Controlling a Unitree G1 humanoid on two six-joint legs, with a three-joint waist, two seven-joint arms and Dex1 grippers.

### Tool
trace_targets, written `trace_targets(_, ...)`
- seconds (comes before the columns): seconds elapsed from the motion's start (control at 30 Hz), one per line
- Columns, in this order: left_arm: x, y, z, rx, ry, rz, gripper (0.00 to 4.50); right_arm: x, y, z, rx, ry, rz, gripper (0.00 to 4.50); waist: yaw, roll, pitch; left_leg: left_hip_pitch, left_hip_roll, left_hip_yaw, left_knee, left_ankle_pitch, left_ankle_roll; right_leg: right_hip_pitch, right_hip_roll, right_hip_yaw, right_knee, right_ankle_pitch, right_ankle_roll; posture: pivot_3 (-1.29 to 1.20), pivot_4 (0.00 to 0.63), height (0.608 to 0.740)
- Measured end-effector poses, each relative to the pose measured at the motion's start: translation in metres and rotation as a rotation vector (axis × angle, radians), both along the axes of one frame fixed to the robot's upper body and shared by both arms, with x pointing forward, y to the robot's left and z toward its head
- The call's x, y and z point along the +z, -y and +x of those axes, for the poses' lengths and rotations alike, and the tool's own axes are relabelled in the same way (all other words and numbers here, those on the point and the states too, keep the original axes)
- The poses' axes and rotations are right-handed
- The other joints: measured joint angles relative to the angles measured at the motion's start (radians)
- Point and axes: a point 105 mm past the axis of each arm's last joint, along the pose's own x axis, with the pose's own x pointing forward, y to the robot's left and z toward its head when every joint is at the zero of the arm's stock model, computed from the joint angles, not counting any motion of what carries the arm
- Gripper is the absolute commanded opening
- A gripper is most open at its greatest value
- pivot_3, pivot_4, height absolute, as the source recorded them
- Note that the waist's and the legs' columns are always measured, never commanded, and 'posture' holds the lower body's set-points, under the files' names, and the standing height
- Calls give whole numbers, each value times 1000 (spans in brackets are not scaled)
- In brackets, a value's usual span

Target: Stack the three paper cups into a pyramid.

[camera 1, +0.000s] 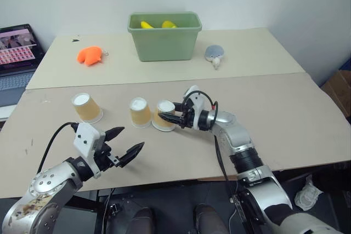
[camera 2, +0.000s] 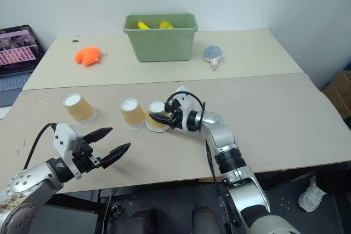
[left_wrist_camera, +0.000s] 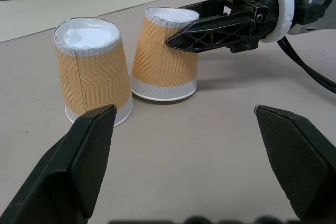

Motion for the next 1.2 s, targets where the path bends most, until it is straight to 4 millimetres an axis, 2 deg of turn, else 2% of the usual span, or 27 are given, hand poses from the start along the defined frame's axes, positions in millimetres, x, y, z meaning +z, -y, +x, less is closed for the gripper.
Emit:
trace_targets(0.1, 0, 0, 0, 3, 0, 0, 4500, -1, 0, 1, -3, 6, -2, 2423, -1, 0, 0, 0, 0, 0, 0, 0, 0, 0, 0, 0, 0, 0, 0, 0, 150, 732)
trace_targets(0.13, 0, 0, 0, 3, 2, 1, 4500, -1, 0, 2, -5, 10, -4, 3310, 0, 0, 0, 1, 0, 0, 0, 0, 0, 0, 0, 0, 0, 0, 0, 0, 150, 732)
trace_targets(0.17, 0, 0, 0, 4, 2, 1, 4500, -1, 0, 3, -5, 12, -4, 3548, 0, 0, 0, 1, 0, 0, 0, 0, 0, 1, 0, 0, 0, 0, 0, 0, 150, 732)
trace_targets(0.23, 1, 1, -1, 3, 3, 1, 4500, -3, 0, 4, -14, 12, -15, 4367, 0, 0, 0, 1, 0, 0, 0, 0, 0, 1, 0, 0, 1, 0, 0, 0, 150, 732)
trace_targets(0.27, 1, 1, -1, 4, 3, 1, 4500, -5, 0, 5, -20, 9, -24, 4483, 0, 0, 0, 1, 0, 0, 0, 0, 0, 1, 0, 0, 0, 0, 0, 0, 150, 732)
trace_targets(0.37, 0, 1, -1, 4, 3, 1, 4500, -8, 2, 6, -32, 5, -35, 4483, 0, 0, 0, 0, 0, 0, 0, 0, 0, 0, 0, 0, 0, 0, 0, 0, 150, 732)
trace_targets(0.57, 0, 0, 0, 17, 7, -9, 4500, -3, 2, 5, -26, 34, -32, 4483, 0, 0, 0, 0, 0, 0, 0, 0, 0, 0, 0, 0, 0, 0, 0, 0, 150, 732)
trace_targets(0.87, 1, -13, 8, 213, 75, -74, 4500, 49, 17, -11, 10, 142, 32, 4483, 7, 0, 0, 0, 0, 0, 0, 0, 0, 0, 0, 0, 0, 0, 0, 0, 150, 732)
trace_targets(1.0, -1, -18, 9, 290, 88, -106, 4500, 61, 23, -13, 5, 149, 48, 4483, 9, 0, 0, 0, 0, 0, 0, 0, 0, 0, 0, 0, 0, 0, 0, 0, 150, 732)
trace_targets(1.1, 6, -33, 17, 425, 151, -133, 4500, 75, 28, -20, 29, 165, 63, 4483, 17, 0, 0, -1, 0, 0, 0, 0, 0, 0, 0, 0, 0, 0, 0, 0, 150, 732)
trace_targets(1.2, 13, -65, 26, 618, 230, -96, 4500, 98, 28, -50, 189, 216, 64, 4483, 22, 0, 0, -1, 0, 0, 0, 0, 0, 0, 0, 0, 0, 0, 0, 0, 150, 732)
